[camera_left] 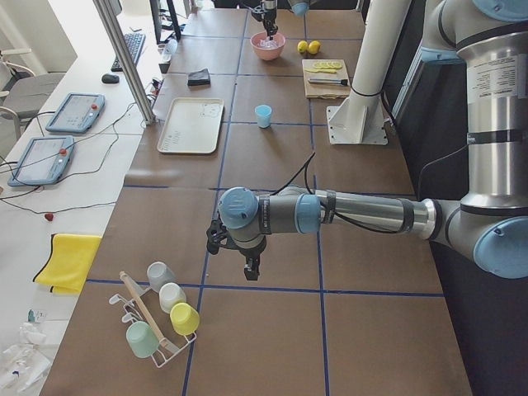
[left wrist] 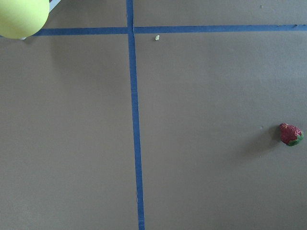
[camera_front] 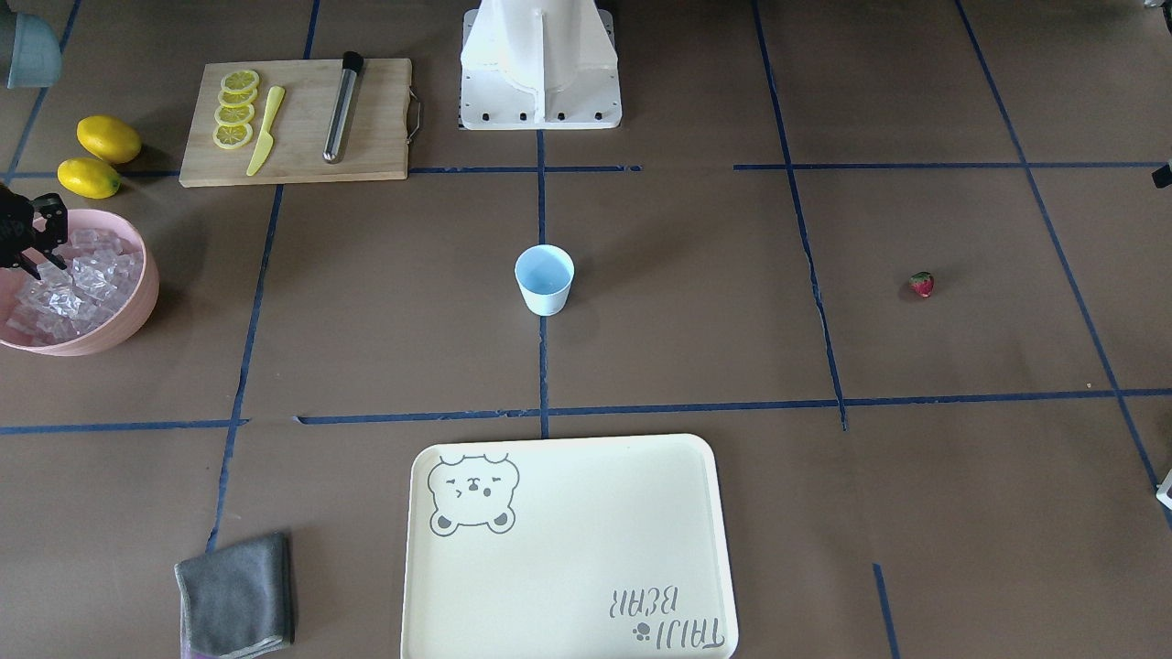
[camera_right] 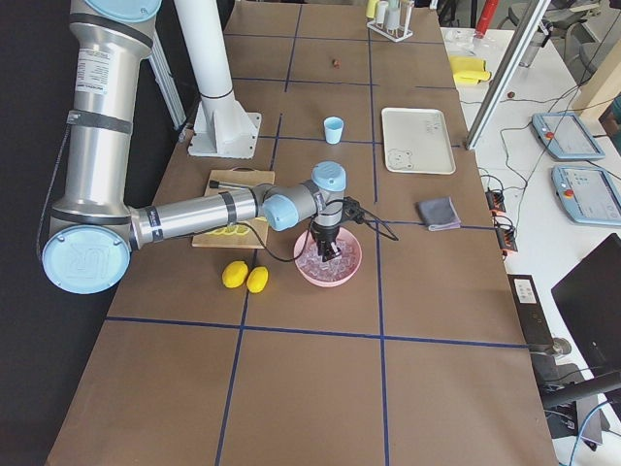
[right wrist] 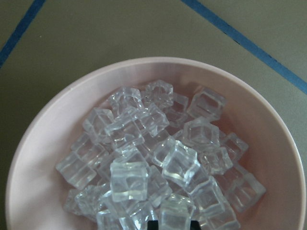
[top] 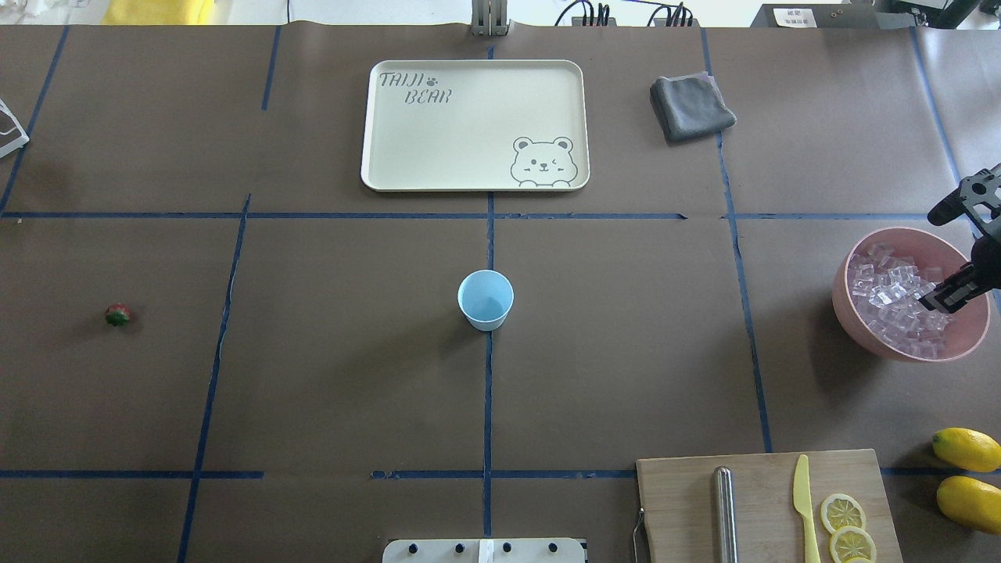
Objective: Put ice and strawberries in cup
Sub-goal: 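Lower the right gripper into the pink bowl and grasp an ice cube, then carry the ice cube with the right gripper over the blue cup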
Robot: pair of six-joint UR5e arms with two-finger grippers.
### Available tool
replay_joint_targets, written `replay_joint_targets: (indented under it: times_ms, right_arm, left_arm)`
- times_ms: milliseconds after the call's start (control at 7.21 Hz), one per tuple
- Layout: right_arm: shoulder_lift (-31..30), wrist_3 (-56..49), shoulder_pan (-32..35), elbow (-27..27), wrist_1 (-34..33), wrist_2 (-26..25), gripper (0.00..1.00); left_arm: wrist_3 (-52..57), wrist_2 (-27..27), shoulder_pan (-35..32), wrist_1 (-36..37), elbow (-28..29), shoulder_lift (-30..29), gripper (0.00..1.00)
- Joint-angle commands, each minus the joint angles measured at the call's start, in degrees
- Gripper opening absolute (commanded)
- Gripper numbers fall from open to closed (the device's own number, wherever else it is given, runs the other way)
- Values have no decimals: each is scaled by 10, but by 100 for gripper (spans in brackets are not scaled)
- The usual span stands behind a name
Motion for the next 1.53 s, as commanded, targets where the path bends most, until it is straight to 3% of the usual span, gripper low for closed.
replay_joint_targets:
  times_ms: [0,416,693,1109,1387]
  right_arm:
    - [-21,2,19,47,-4,3,8]
    - [57,189,5,67,-6,42,5]
    - [186,402,-70,63,-47,63,5]
    - [380,611,-191,8,-122,-6,5]
    - [455,691,-250,-54,-120,-69,5]
  left_arm:
    - [0,-1,0,0,-1,0,100]
    - [0,-1,0,0,-1,-1,100]
    - [4,-1,0,-2,-4,-1,100]
    - [3,-1,0,-11,-2,0,100]
    - [2,0,1,-13,-1,0,100]
